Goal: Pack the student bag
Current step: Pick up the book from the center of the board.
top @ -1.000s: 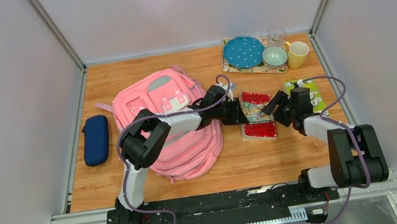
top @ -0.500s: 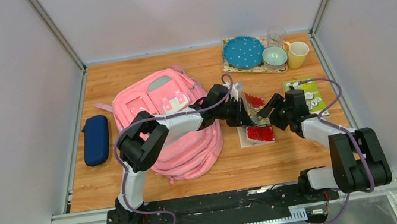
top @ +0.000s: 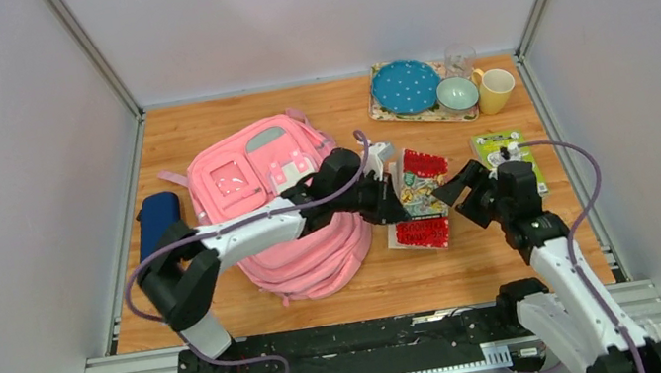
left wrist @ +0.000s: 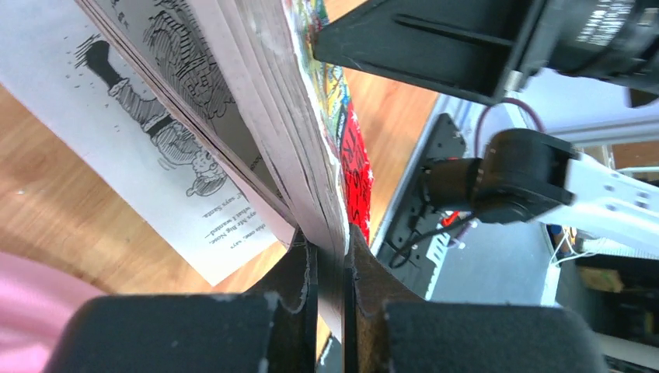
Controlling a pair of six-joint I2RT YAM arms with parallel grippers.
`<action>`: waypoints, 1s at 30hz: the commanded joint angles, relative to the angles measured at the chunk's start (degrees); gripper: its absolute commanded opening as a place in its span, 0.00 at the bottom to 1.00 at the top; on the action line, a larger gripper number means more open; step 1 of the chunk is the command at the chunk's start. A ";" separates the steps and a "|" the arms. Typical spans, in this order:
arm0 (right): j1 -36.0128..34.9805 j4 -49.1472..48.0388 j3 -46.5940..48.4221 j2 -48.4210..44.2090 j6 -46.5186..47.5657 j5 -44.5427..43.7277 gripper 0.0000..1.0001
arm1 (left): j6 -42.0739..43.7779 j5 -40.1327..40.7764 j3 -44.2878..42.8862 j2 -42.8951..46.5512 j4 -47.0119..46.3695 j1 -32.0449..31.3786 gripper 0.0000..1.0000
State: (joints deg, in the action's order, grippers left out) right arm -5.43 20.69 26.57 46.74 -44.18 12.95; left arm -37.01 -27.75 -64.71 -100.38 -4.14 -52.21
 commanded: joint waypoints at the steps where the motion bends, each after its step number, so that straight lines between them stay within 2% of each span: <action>1: 0.42 3.14 -1.43 -12.33 -4.76 2.77 0.77 | 8.09 1.02 0.81 13.61 -0.34 -0.27 0.00; 5: 0.33 1.46 -1.52 -19.65 -5.48 8.92 0.77 | 9.42 3.93 5.10 20.74 -0.07 -0.27 0.00; 9: 0.33 0.05 0.50 -22.83 -3.81 15.51 0.77 | 8.98 1.13 8.54 25.92 -4.20 -0.27 0.00; 14: 0.25 -5.39 -0.37 -22.75 -5.47 22.72 0.78 | 7.49 -1.95 11.26 27.69 -10.26 -0.35 0.00; 23: 0.25 -15.76 -2.22 -18.71 -7.49 30.82 0.78 | 4.32 -14.69 11.79 26.73 -20.46 -0.27 0.00; 26: 0.16 -17.43 -1.96 -17.56 -7.76 32.05 0.52 | 3.53 -16.55 12.67 26.37 -22.14 -0.18 0.00; 27: 0.16 -17.70 -1.87 -17.65 -7.76 32.05 0.26 | 4.14 -15.42 12.85 26.64 -21.44 -0.18 0.00; 28: 0.16 -17.70 -1.61 -18.00 -7.76 32.05 0.15 | 5.71 -14.36 12.94 26.81 -18.82 -0.09 0.00; 29: 0.16 -17.79 -1.43 -19.22 -7.93 32.05 0.08 | 6.68 -12.96 13.03 27.16 -16.88 0.08 0.00; 30: 0.16 -17.79 -1.17 -19.75 -8.37 32.22 0.00 | 7.65 -9.47 13.20 27.77 -14.95 0.17 0.10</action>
State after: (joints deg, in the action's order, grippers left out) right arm -5.19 6.11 24.77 28.27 -51.44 44.45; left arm -32.47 -37.26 -50.63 -75.20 -14.50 -51.40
